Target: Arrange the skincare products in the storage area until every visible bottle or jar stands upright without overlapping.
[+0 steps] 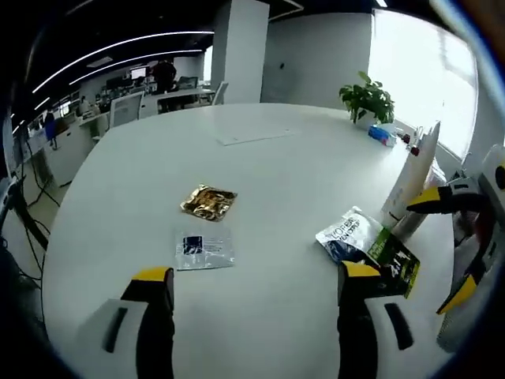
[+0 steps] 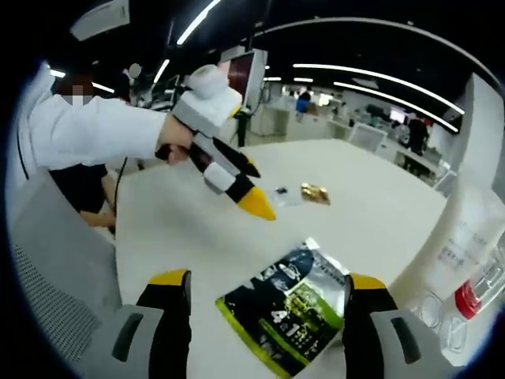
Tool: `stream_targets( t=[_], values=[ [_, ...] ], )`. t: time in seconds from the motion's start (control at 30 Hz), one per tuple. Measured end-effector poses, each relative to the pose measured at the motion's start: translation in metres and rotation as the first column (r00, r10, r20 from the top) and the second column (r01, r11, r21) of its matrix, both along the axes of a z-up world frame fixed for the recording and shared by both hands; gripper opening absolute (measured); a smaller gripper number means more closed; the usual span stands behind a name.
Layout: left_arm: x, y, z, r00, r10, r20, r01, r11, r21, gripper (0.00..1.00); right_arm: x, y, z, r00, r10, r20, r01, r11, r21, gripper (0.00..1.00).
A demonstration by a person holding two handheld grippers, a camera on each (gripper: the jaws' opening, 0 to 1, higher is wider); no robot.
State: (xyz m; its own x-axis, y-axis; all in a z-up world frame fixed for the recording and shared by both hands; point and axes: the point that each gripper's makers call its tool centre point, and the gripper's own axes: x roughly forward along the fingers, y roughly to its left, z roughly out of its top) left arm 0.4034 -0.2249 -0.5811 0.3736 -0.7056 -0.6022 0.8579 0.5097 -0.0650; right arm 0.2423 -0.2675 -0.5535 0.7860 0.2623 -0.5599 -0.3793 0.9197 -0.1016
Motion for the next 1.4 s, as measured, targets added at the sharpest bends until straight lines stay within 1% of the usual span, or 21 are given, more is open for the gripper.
stream_targets(
  t=[0.1, 0.17, 0.27, 0.33, 0.37, 0.4, 0.47, 0.53, 0.63, 0.67, 0.7, 0.77, 0.8, 0.87, 0.9, 0.97, 1.1, 1.2, 1.27, 1.4],
  values=[
    [0.01, -0.001, -0.002, 1.0, 0.026, -0.004, -0.026, 1.0, -0.007, 0.83, -0.001, -0.001, 0.0, 1.0, -0.001, -0.005, 0.001, 1.0, -0.001, 0.81],
    [0.011, -0.004, -0.005, 1.0, 0.025, -0.015, -0.025, 1.0, -0.006, 0.84, -0.002, -0.001, -0.002, 1.0, -0.005, -0.02, 0.005, 1.0, 0.009, 0.82],
    [0.018, -0.008, -0.009, 1.0, 0.02, -0.023, -0.02, 1.0, -0.004, 0.85, -0.002, 0.0, -0.002, 1.0, -0.003, -0.017, 0.003, 1.0, 0.005, 0.82],
    [0.024, -0.008, -0.013, 1.0, 0.021, -0.019, -0.021, 1.0, 0.002, 0.87, -0.001, 0.0, -0.001, 1.0, -0.005, -0.016, 0.006, 1.0, 0.009, 0.81],
    [0.026, -0.011, -0.014, 1.0, 0.023, -0.021, -0.023, 1.0, 0.0, 0.91, -0.002, -0.001, -0.002, 1.0, -0.006, -0.018, 0.006, 1.0, 0.007, 0.81],
    [0.026, -0.013, -0.015, 0.999, 0.022, -0.024, -0.022, 1.0, 0.0, 0.93, -0.002, -0.001, -0.002, 1.0, -0.007, -0.018, 0.007, 1.0, 0.004, 0.81],
    [0.023, -0.013, -0.015, 0.999, 0.014, -0.038, -0.014, 1.0, 0.0, 0.91, -0.002, -0.002, -0.003, 1.0, -0.008, -0.022, 0.008, 1.0, -0.001, 0.81],
    [0.026, -0.015, -0.021, 0.999, 0.012, -0.034, -0.011, 1.0, 0.022, 0.91, -0.002, -0.003, -0.003, 1.0, -0.011, -0.023, 0.011, 1.0, 0.001, 0.8],
    [0.027, -0.013, -0.022, 0.999, 0.013, -0.042, -0.012, 0.999, 0.034, 0.83, -0.002, -0.003, -0.003, 1.0, -0.012, -0.025, 0.012, 1.0, 0.002, 0.8],
    [0.031, -0.011, -0.022, 0.999, 0.032, -0.028, -0.031, 0.999, 0.032, 0.82, -0.002, -0.003, -0.004, 1.0, -0.014, -0.027, 0.014, 1.0, 0.001, 0.8],
    [0.031, -0.013, -0.021, 0.999, 0.03, -0.033, -0.029, 0.999, 0.021, 0.79, -0.002, -0.004, -0.004, 1.0, -0.014, -0.027, 0.014, 1.0, 0.0, 0.8],
    [0.036, -0.012, -0.02, 0.999, 0.043, -0.021, -0.043, 0.999, 0.014, 0.73, -0.002, -0.005, -0.004, 0.999, -0.02, -0.027, 0.02, 1.0, 0.0, 0.8],
    [0.037, -0.013, -0.02, 0.999, 0.043, -0.024, -0.043, 0.999, 0.013, 0.71, -0.002, -0.006, -0.003, 0.999, -0.022, -0.026, 0.023, 1.0, 0.001, 0.8],
    [0.041, -0.015, -0.022, 0.999, 0.044, -0.031, -0.044, 0.999, 0.013, 0.65, -0.001, -0.007, -0.002, 0.999, -0.026, -0.024, 0.026, 1.0, 0.004, 0.79],
    [0.044, -0.015, -0.024, 0.999, 0.046, -0.028, -0.046, 0.999, 0.023, 0.63, -0.001, -0.007, -0.003, 0.999, -0.026, -0.024, 0.027, 1.0, 0.003, 0.79],
    [0.044, -0.013, -0.026, 0.999, 0.052, -0.013, -0.052, 0.998, 0.04, 0.62, -0.001, -0.008, -0.003, 0.999, -0.028, -0.025, 0.028, 1.0, 0.002, 0.79],
    [0.051, -0.012, -0.029, 0.998, 0.06, -0.003, -0.06, 0.997, 0.051, 0.62, -0.001, -0.009, -0.003, 0.999, -0.032, -0.026, 0.032, 0.999, 0.003, 0.79],
    [0.051, -0.011, -0.029, 0.999, 0.054, 0.011, -0.054, 0.996, 0.068, 0.6, -0.001, -0.008, -0.004, 0.999, -0.03, -0.028, 0.03, 1.0, 0.004, 0.79],
    [0.056, -0.009, -0.03, 0.998, 0.057, 0.014, -0.058, 0.996, 0.07, 0.59, -0.001, -0.008, -0.004, 0.999, -0.03, -0.029, 0.03, 1.0, 0.005, 0.79],
    [0.061, -0.006, -0.028, 0.997, 0.066, 0.037, -0.069, 0.995, 0.076, 0.6, -0.001, -0.009, -0.004, 0.999, -0.032, -0.028, 0.032, 0.999, 0.007, 0.78]
  ],
)
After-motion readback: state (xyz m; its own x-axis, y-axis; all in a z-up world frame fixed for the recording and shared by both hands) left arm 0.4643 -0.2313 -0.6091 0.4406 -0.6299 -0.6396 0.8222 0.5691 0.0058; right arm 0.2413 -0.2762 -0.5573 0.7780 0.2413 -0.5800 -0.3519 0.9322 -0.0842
